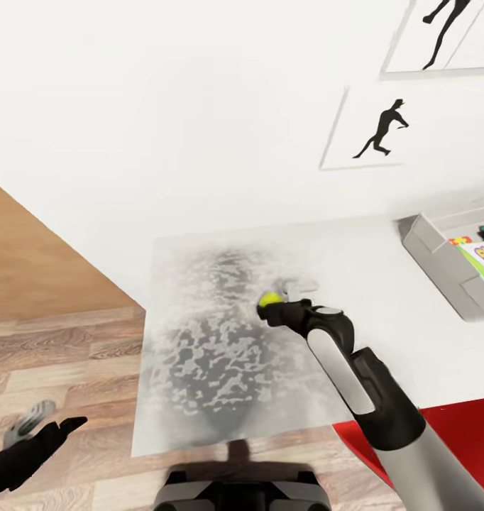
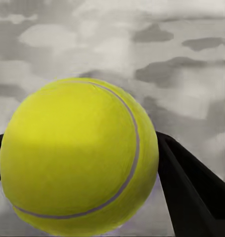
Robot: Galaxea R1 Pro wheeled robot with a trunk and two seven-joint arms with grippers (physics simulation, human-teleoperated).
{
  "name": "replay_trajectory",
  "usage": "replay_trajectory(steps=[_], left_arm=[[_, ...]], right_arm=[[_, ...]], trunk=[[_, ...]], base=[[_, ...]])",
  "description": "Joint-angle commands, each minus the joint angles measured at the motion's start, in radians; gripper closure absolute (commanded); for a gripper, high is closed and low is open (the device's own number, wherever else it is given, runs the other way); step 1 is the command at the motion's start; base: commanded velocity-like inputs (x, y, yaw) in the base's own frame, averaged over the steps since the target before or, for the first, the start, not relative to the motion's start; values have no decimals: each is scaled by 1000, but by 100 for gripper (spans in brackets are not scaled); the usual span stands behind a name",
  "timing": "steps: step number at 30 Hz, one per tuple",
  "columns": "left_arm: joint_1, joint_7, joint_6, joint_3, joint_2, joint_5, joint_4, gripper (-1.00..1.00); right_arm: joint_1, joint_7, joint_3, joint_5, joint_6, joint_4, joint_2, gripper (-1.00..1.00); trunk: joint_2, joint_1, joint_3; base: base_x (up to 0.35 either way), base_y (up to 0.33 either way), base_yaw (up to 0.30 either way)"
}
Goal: Put all the toys in the child's room - the three board games (two on the bed and one on the table), the two jigsaw puzzles on the table, and the tennis ball on the table - inside the toy box on the table in the child's room.
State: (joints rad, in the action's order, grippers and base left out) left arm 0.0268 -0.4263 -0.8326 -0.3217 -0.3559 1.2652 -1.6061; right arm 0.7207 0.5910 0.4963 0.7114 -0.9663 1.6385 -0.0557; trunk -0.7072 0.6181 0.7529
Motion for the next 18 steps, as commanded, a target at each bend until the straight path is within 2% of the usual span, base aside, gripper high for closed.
replay_trajectory(steps=[1, 3, 8, 12, 18], left_arm=[[15, 30, -4, -9, 8, 10, -2, -100], [23, 49, -5, -5, 16, 8, -2, -100], [31, 64, -1, -1, 25, -3, -1, -100], [31, 67, 7, 0, 36, -5, 0, -100], [31, 62, 13, -1, 70, -7, 1, -100]], right_arm=[[-12, 13, 31, 36, 17, -23, 3, 100], [-17, 13, 45, 36, 25, -23, 7, 100], [-26, 12, 60, 36, 198, -23, -2, 100], [-28, 8, 59, 36, 265, -23, -7, 100], [-18, -101, 54, 36, 279, -22, -32, 100]], trunk=[[-1, 1, -1], [-1, 1, -4], [-1, 1, -12], [-1, 1, -18], [-1, 1, -28]], base=[[0, 0, -109], [0, 0, -108], [0, 0, -105], [0, 0, -103], [0, 0, -106]])
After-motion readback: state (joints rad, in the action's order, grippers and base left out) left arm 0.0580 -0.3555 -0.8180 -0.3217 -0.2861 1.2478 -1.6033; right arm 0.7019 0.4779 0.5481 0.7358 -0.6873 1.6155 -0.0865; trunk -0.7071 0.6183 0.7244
